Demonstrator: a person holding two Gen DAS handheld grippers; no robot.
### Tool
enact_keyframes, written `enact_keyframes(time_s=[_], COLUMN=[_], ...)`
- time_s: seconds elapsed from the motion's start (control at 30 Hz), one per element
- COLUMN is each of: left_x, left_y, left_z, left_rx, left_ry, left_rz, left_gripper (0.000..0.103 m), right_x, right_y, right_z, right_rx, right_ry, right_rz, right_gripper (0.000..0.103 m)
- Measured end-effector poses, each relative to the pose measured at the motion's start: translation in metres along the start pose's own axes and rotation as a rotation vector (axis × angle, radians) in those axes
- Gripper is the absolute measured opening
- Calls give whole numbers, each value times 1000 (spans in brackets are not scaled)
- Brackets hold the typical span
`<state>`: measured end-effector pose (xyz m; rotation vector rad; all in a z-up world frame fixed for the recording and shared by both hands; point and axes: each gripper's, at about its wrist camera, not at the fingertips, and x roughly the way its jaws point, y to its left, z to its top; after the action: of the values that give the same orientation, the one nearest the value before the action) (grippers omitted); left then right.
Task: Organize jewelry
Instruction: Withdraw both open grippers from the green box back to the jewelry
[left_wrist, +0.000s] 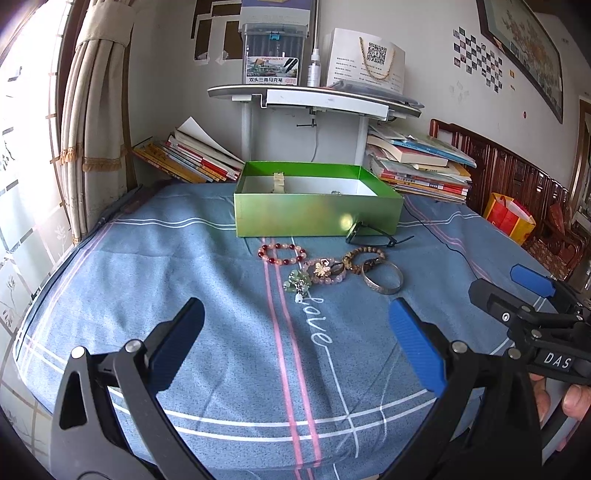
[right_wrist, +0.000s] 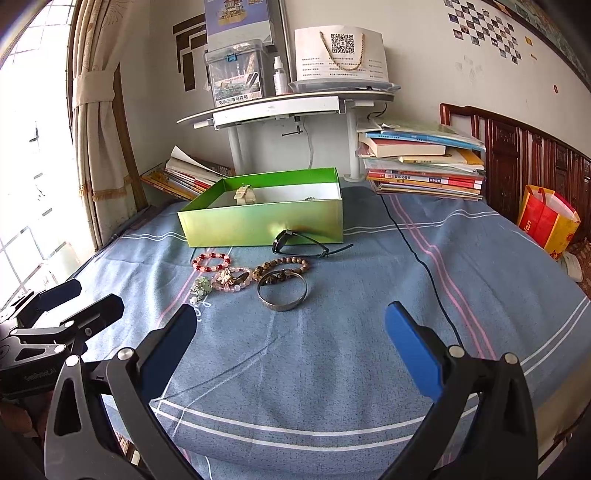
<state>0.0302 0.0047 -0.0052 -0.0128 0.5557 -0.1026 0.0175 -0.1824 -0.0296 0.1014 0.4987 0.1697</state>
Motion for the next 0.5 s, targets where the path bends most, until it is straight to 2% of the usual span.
enact_keyframes(time_s=[0.37, 0.5], left_x=[29, 50], left_y=[-3, -4], left_z=[4, 7], left_rx=[24, 38], left_ry=[41, 83], left_rz=[10, 3], left_gripper=[99, 99], right_x=[16, 26], right_y=[-8, -10], right_z=[-4, -5], right_rx=[20, 23], right_ry=[34, 54], right_rz=[4, 5], right_gripper=[100, 100])
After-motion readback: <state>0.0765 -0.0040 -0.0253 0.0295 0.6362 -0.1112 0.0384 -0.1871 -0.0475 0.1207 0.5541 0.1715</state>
